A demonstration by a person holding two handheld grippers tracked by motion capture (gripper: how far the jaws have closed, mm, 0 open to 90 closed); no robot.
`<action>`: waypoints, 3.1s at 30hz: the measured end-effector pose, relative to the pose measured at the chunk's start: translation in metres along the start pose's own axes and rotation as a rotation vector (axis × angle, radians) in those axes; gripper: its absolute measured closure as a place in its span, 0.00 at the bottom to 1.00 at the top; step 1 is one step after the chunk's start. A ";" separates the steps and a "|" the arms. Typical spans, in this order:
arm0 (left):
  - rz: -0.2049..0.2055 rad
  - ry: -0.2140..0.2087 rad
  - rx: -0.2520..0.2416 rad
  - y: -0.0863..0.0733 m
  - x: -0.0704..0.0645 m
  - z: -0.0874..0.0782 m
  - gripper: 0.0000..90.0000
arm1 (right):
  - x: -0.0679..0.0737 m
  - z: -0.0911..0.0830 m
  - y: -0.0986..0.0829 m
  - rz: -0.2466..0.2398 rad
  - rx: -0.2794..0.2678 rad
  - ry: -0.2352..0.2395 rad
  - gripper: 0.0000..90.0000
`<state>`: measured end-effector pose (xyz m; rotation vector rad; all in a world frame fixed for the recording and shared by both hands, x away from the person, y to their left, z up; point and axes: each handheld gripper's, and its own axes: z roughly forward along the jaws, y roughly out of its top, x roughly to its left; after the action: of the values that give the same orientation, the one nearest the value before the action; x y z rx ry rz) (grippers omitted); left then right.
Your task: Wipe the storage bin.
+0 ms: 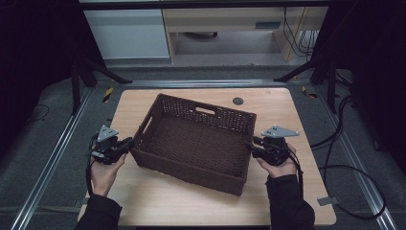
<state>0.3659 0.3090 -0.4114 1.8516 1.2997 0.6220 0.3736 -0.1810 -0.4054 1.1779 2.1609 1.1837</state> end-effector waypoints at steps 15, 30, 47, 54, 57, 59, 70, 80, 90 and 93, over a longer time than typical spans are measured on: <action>-0.009 0.014 -0.026 0.002 0.003 -0.011 0.71 | -0.006 0.008 -0.003 0.026 -0.012 -0.010 0.79; -0.035 -0.010 -0.030 -0.003 -0.012 -0.012 0.64 | -0.001 -0.004 -0.003 0.016 -0.020 -0.004 0.67; -0.041 -0.036 -0.055 0.000 -0.027 -0.004 0.58 | -0.006 0.005 -0.007 0.040 -0.008 -0.038 0.69; -0.030 -0.040 -0.060 0.003 -0.031 0.002 0.58 | -0.004 0.001 -0.005 0.032 -0.009 -0.029 0.67; -0.020 -0.021 -0.060 0.006 -0.030 0.006 0.60 | -0.006 0.002 -0.004 0.022 -0.042 -0.055 0.61; -0.013 -0.003 -0.059 0.008 -0.031 0.009 0.60 | -0.008 0.002 -0.004 0.022 -0.046 -0.073 0.60; 0.003 -0.019 -0.064 0.004 -0.046 0.003 0.50 | -0.008 0.003 -0.007 0.039 -0.008 -0.061 0.62; 0.029 -0.021 -0.060 0.008 -0.047 0.014 0.51 | -0.007 -0.003 -0.004 0.009 -0.011 -0.057 0.57; 0.014 -0.027 -0.063 0.010 -0.040 0.020 0.51 | -0.025 0.006 -0.006 -0.001 -0.046 -0.096 0.55; 0.017 -0.028 -0.067 0.009 -0.045 0.015 0.49 | -0.025 0.008 -0.007 -0.001 -0.048 -0.094 0.56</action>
<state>0.3664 0.2607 -0.4109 1.8128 1.2317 0.6390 0.3896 -0.1993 -0.4168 1.1878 2.0526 1.1494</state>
